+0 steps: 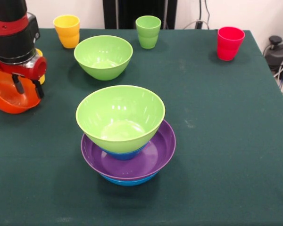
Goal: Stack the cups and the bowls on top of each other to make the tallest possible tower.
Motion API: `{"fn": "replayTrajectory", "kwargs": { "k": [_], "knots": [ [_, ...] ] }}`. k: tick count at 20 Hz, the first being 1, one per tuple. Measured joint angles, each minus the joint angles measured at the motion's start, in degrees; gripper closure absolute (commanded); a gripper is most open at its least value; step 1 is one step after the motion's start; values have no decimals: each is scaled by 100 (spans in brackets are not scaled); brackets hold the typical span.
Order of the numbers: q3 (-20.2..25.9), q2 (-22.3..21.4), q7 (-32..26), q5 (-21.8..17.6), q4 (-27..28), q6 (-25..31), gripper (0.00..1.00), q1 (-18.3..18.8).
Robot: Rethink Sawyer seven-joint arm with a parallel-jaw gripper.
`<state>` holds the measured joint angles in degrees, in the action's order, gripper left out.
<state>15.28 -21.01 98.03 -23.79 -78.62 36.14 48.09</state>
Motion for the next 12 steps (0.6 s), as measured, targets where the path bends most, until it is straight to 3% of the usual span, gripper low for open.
{"fn": "replayTrajectory", "kwargs": {
  "k": [12],
  "knots": [
    [20,-53,0,0,-87,-30,0,121]
  ]
}}
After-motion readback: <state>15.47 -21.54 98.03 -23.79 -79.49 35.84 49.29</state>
